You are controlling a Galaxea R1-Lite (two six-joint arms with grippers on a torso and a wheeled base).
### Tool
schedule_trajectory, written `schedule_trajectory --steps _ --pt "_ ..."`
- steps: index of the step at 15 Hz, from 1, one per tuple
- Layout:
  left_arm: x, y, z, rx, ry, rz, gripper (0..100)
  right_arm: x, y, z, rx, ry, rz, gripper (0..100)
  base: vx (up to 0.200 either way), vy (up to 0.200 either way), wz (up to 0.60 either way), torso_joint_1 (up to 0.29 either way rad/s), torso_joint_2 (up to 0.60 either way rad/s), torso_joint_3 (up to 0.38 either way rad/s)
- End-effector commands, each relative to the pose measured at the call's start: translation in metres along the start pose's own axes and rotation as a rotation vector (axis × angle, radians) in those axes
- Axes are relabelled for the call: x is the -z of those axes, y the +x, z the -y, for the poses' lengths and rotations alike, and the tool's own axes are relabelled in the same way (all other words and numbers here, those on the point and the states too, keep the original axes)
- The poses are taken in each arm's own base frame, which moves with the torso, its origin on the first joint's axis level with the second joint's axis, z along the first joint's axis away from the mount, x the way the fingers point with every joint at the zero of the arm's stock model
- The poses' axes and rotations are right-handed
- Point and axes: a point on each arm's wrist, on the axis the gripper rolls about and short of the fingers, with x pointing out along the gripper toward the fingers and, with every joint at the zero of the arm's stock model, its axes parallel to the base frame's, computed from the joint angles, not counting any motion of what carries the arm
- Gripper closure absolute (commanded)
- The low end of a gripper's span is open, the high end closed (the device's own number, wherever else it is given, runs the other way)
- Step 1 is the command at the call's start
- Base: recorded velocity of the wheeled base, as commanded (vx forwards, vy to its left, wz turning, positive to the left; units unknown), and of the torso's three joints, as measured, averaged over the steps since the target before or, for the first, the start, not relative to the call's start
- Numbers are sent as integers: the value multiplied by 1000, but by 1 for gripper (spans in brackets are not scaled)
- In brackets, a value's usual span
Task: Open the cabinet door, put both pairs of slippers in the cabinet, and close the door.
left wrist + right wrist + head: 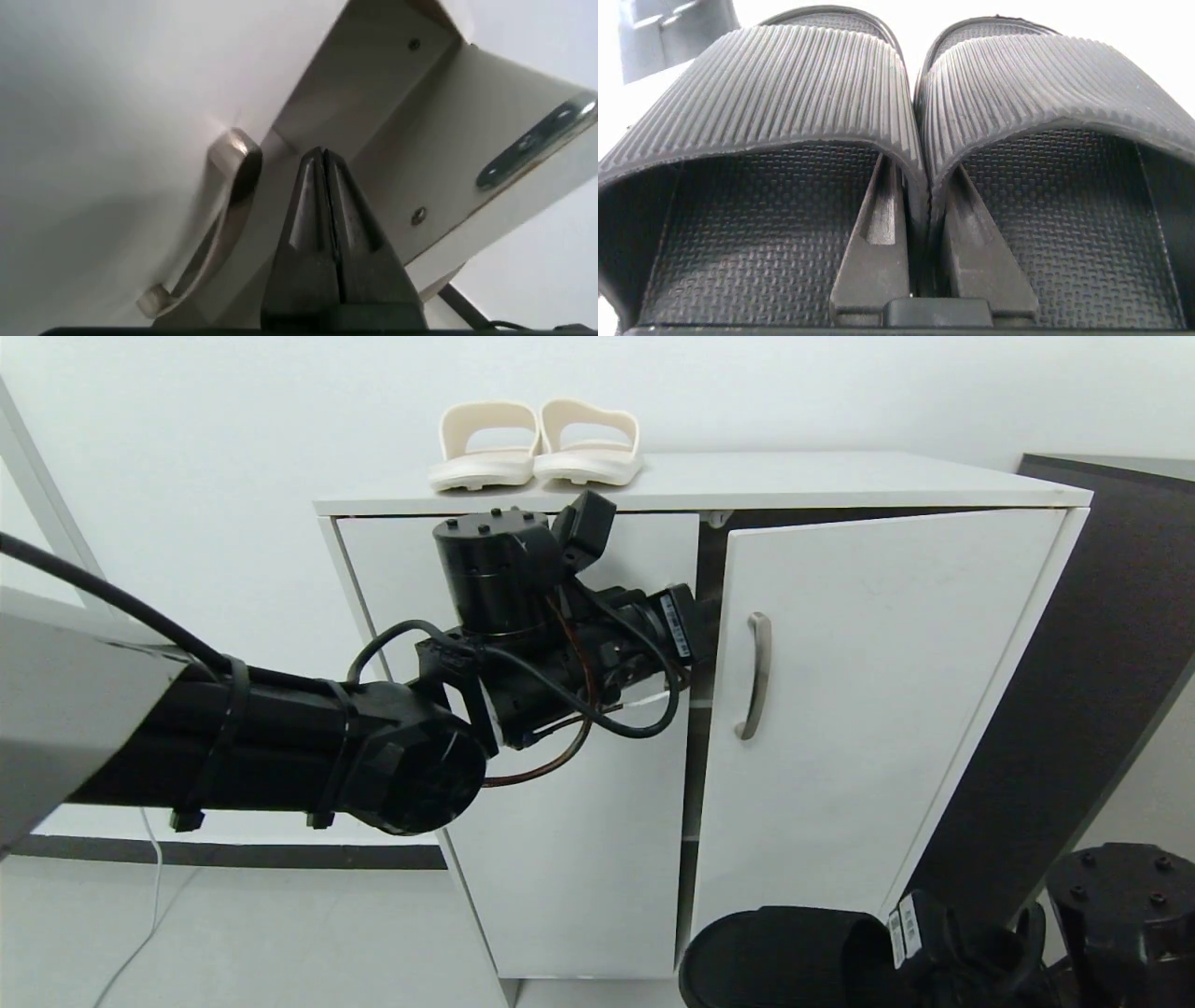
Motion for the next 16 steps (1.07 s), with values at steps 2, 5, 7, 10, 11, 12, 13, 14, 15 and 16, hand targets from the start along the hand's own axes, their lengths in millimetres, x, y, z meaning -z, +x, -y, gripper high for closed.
schedule_trajectory --steps 2,5,7,10,11,12,13,14,15,16 --pt "8 -2 4 3 -9 -26 100 7 0 -4 -41 -4 -18 100 -200 0 0 5 2 2" --pt "32 -14 42 96 0 -103 100 14 -1 -11 -81 -39 -36 100 -200 0 0 -2 1 2" --pt "45 -16 56 146 23 -121 100 18 -2 -13 -92 -76 -48 100 -200 0 0 2 2 5" --pt "62 -9 56 173 22 -129 100 19 -6 -16 -134 -93 -29 100 -200 0 0 -1 -2 7" --pt "60 -9 50 155 20 -123 100 19 -6 -16 -134 -94 -29 100 -200 0 0 -2 2 -2" --pt "58 -9 45 140 22 -116 100 19 -5 -16 -134 -93 -29 100 0 0 0 0 0 0" --pt "54 -11 40 120 24 -105 100 19 -5 -15 -133 -91 -30 100 0 0 0 0 0 0" --pt "51 -15 36 103 26 -100 100 19 -5 -15 -132 -90 -31 100 0 0 0 0 0 0" --pt "43 -25 30 66 32 -82 100 19 -4 -13 -125 -88 -32 100 0 0 0 0 0 0" --pt "32 -40 24 28 37 -56 100 17 -2 -9 -106 -73 -35 100 0 0 0 0 0 0"
